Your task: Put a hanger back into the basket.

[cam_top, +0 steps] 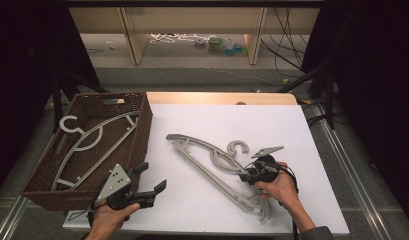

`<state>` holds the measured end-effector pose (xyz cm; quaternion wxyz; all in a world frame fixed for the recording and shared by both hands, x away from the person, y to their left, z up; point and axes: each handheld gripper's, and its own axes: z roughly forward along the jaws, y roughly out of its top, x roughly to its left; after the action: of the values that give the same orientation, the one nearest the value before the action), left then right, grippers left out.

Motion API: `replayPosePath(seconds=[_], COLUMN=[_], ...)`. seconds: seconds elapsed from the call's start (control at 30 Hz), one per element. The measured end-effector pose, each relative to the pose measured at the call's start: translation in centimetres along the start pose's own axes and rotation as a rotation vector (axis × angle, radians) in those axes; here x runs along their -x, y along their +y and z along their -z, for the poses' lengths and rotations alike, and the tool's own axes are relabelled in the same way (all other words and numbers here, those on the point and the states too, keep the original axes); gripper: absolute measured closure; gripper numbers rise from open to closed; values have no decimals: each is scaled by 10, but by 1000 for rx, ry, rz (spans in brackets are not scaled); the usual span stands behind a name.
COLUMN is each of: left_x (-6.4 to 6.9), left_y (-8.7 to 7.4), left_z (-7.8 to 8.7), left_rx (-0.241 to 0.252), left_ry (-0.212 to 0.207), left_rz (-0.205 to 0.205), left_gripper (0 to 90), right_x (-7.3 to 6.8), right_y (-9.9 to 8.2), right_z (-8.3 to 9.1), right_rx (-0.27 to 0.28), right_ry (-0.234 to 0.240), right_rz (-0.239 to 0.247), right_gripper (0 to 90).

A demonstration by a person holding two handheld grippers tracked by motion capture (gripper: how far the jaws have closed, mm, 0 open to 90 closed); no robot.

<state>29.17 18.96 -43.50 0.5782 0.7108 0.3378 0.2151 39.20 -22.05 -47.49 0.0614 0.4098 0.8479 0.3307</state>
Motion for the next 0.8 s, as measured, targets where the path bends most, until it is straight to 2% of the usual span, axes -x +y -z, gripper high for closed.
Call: replayPosePath(seconds=[0.03,0.07,0.2,0.27,0.3,0.4,0.47,0.5,0.53,0.63,0.77,0.8], left_x=[0,0,0,0,-1,-1,-1,-1,-1,-1,-1,-1], left_y=[0,0,0,0,0,-1,0,0,-1,-1,-1,0], left_z=[0,0,0,0,0,-1,-1,-1,-1,-1,-1,0], left_rx=[-1,0,-2,-3,-3,-11,-7,-6,-10,-12,-12,-9], left_ry=[1,1,1,0,1,3,4,4,4,4,3,1], left_rz=[1,1,0,0,2,-3,1,2,-2,-3,-4,-1], left_gripper=[169,169,169,169,170,170,170,172,172,171,173,173], right_x=[0,-1,4,4,4,5,4,4,3,3,-2,-3], right_y=[0,0,2,3,4,5,6,6,6,8,10,11], right_z=[0,0,-2,-3,-2,-3,-3,-4,-4,-3,0,2], right_rx=[0,-21,-31,-34,-45,-48,-56,-48,-54,-70,-48,-53], right_ry=[0,4,17,7,16,15,22,21,24,21,-16,-22], right_rz=[0,-27,-9,-8,-25,-24,-31,-19,-37,-27,-32,-14], right_gripper=[612,619,676,702,706,726,777,780,782,790,805,806])
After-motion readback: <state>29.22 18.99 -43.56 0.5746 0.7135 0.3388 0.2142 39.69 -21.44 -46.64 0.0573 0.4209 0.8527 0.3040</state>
